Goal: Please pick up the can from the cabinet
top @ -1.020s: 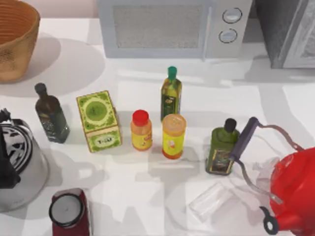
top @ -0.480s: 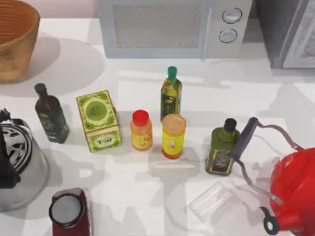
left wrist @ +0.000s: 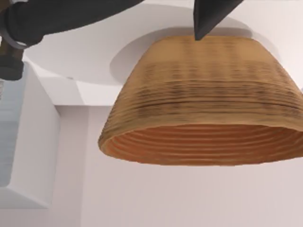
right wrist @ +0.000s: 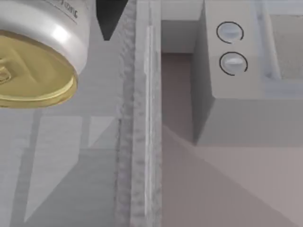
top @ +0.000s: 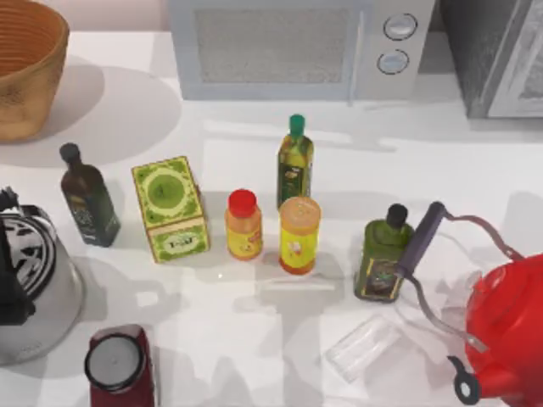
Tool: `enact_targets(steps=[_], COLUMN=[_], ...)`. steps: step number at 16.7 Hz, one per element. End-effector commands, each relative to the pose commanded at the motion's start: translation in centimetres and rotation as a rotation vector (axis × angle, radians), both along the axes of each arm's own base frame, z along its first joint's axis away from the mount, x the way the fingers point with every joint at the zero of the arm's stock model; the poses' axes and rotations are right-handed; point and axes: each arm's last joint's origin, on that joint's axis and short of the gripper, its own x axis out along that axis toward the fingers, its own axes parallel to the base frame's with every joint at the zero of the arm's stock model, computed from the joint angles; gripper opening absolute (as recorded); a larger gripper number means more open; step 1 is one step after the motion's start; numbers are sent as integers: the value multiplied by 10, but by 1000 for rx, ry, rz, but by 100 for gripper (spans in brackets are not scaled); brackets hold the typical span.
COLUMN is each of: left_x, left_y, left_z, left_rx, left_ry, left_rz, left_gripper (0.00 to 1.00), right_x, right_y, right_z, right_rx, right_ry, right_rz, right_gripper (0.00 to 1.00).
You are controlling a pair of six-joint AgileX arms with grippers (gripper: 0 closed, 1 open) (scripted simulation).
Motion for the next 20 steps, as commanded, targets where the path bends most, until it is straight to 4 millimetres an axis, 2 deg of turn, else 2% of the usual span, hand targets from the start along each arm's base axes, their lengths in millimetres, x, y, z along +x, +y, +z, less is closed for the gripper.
enact_targets(steps=[4,6,8,10,17,20], left_x=[0,0,0,0,0,0], left_y=[0,0,0,0,0,0], left_z=[0,0,0,0,0,0], left_rx=[0,0,0,0,0,0], left_ry=[0,0,0,0,0,0], left_rz=[0,0,0,0,0,0], left_gripper=[100,100,100,100,100,100], right_x=[-10,-11,-10,-10,-9,-6], right_y=[-8,-11,-14,-15,-15,-15], right_z=[-81,-109,-129,-138,-141,-127], right_rx=[2,4,6,6,7,-1], right_ry=[14,3,-12,-22,-14,-51], right_rz=[0,-1,-2,-2,-1,7], right_gripper=[0,0,0,0,0,0])
